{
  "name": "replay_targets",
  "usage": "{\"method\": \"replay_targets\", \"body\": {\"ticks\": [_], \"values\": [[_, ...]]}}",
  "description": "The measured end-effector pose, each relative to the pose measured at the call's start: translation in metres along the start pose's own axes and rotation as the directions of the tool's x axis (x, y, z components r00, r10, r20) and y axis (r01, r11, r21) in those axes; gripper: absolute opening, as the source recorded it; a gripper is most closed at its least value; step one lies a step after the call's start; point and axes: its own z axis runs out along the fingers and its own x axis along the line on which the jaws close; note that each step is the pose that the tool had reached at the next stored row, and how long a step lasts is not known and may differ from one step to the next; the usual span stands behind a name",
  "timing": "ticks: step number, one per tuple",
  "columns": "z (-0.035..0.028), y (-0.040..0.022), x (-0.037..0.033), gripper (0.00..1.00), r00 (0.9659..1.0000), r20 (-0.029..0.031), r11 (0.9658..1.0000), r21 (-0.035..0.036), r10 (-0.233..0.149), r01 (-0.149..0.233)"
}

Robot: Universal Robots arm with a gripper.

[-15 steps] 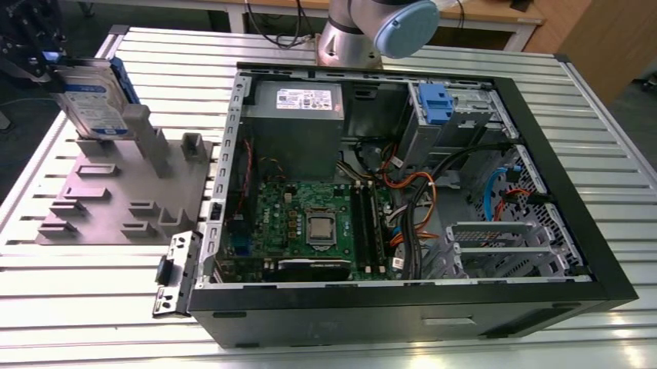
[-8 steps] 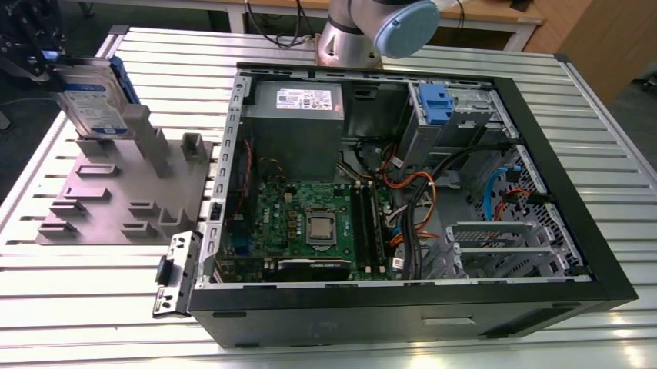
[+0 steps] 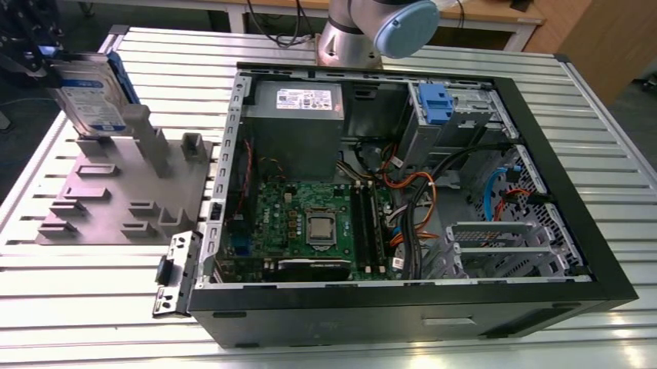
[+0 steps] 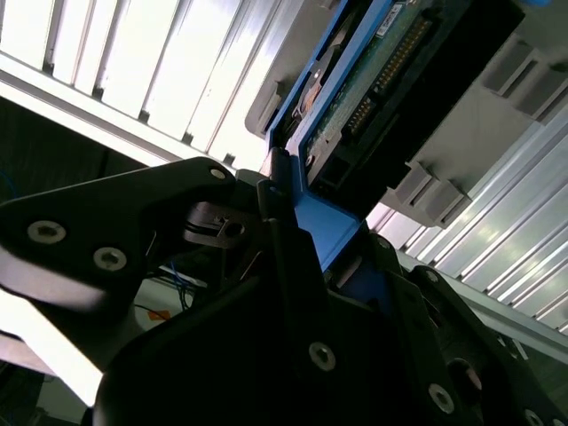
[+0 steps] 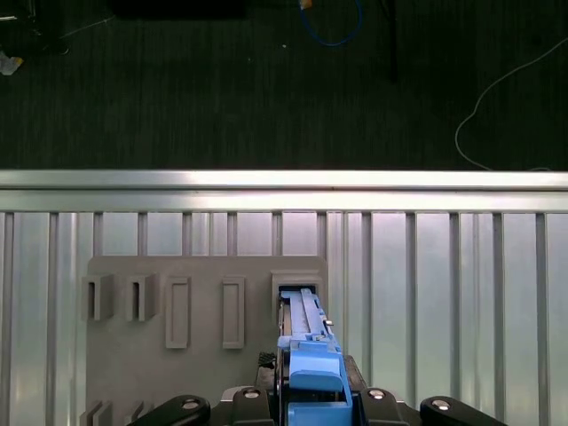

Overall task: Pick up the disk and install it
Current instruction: 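Pick up the disk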

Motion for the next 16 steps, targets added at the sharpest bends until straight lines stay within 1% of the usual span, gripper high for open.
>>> {"method": "replay_targets", "body": {"ticks": [16], "values": [[-0.0043,0.0000,-0.0001,0.36,1.0000,0.0000,1.0000,0.0000,0.000,0.000]]}}
